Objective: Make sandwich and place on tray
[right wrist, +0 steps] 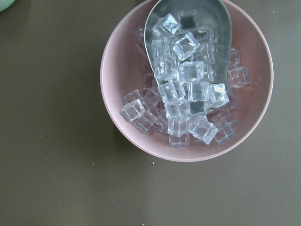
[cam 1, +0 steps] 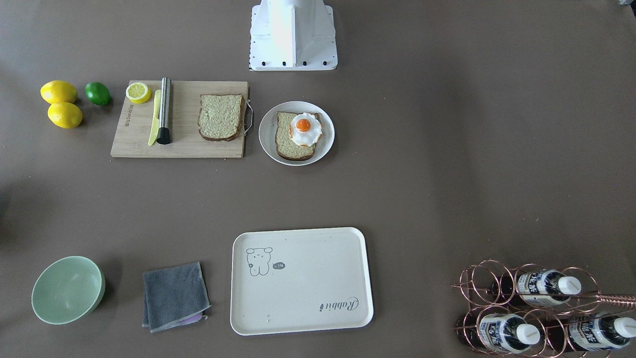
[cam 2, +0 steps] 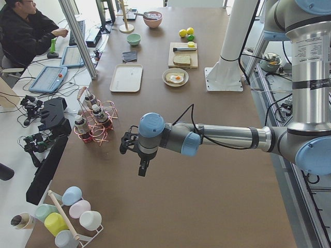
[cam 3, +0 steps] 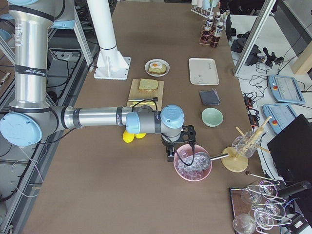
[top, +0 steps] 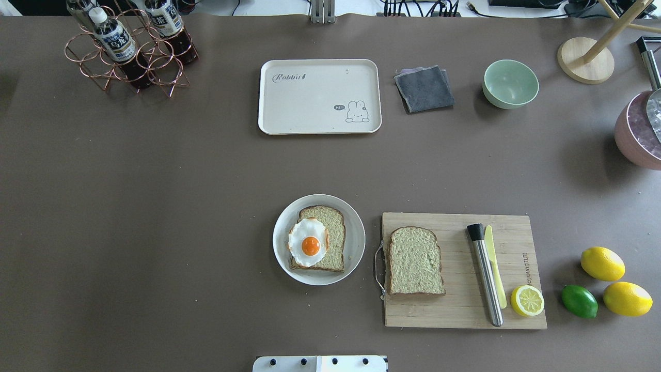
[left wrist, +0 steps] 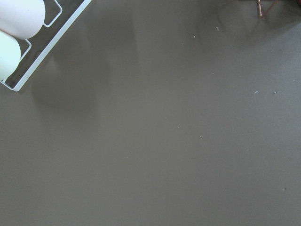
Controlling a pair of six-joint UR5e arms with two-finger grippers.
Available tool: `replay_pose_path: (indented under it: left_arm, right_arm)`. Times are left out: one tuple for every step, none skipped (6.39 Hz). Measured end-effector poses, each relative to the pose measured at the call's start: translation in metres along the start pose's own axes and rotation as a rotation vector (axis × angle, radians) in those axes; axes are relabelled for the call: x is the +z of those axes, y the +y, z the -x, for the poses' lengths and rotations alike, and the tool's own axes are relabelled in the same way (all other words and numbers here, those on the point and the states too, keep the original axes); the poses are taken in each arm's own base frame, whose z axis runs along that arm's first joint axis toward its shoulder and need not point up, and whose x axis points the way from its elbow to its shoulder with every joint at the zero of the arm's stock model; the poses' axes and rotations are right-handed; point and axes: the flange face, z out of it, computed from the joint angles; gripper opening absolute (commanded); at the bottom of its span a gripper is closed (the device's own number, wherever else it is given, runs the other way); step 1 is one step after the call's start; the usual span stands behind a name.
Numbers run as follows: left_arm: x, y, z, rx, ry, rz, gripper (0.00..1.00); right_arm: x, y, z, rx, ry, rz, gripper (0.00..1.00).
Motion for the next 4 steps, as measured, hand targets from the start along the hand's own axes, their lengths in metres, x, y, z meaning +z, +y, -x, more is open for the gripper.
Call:
replay_pose_path:
  left_arm:
    - [0.0000,0.0002,0.0000,0.000,0.000,0.000,0.98]
    - [0.0000,0.0005,0.0001,0.000,0.000,0.000,0.98]
    - [0.0001,0.0006,0.0001,0.000,0.000,0.000,0.98]
    - [0.0001,0.0007,0.0001,-0.001,0.000,0.001,0.98]
  right_arm:
    - [0.0004,0.0008,-0.0004,0.000,-0.001,0.001,1.00]
    - [0.0008,0.0022,-0.0008,0.001,-0.001,0.002,1.00]
    - [0.0009,0.0033,-0.0010,0.002,-0.001,0.002,1.00]
    - [0.0012,0.0043,-0.0014,0.003,0.000,0.003,1.00]
